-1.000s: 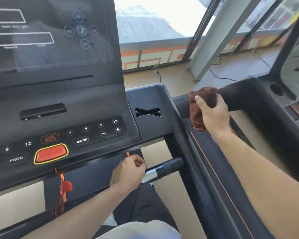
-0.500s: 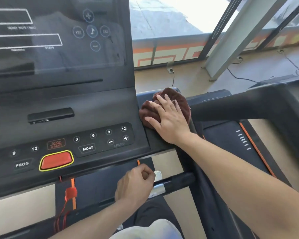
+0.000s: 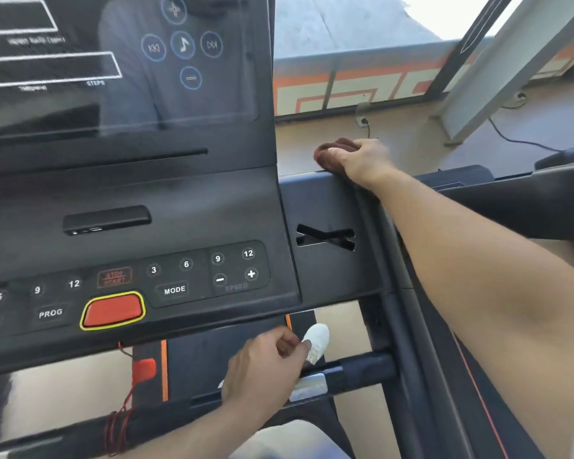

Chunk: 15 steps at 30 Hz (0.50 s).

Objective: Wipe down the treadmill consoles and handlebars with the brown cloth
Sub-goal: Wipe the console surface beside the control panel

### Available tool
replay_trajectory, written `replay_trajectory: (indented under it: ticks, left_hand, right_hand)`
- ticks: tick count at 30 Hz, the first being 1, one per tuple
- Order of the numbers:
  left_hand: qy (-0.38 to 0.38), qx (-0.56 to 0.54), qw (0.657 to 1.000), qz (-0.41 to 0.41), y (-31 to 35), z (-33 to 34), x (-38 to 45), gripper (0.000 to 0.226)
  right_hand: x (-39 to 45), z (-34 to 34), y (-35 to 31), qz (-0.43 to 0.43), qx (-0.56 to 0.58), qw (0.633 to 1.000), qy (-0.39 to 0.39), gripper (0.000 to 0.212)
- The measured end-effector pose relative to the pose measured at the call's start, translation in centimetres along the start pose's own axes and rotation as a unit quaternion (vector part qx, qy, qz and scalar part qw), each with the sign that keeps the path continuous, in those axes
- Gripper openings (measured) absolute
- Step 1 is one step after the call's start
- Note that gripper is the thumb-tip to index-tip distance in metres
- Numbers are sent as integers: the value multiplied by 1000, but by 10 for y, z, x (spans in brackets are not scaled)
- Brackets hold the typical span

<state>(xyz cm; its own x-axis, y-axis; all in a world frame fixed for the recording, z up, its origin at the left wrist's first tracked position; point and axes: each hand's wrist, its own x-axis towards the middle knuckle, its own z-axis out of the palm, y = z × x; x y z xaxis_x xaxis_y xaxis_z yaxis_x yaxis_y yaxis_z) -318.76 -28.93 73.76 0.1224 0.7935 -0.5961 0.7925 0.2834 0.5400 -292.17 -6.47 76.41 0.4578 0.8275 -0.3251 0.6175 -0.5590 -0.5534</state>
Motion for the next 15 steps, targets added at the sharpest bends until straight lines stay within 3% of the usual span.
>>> replay_trajectory:
  ticks: [4, 9, 12, 15]
  left_hand:
    - [-12, -2, 1000, 12, -2, -1, 1, 27]
    - [-24, 4, 999, 31, -5, 0, 2, 29]
    - [-35, -3, 999, 34, -5, -1, 2, 28]
    - [-39, -14, 999, 35, -6, -1, 3, 26]
  right_hand:
    - [-33, -6, 30, 9, 171, 984, 39, 58]
    - [-110, -1, 76, 7, 177, 982, 59, 54]
    - [-168, 3, 104, -41, 132, 988, 63, 47]
    - [-207, 16, 124, -123, -57, 989, 60, 51]
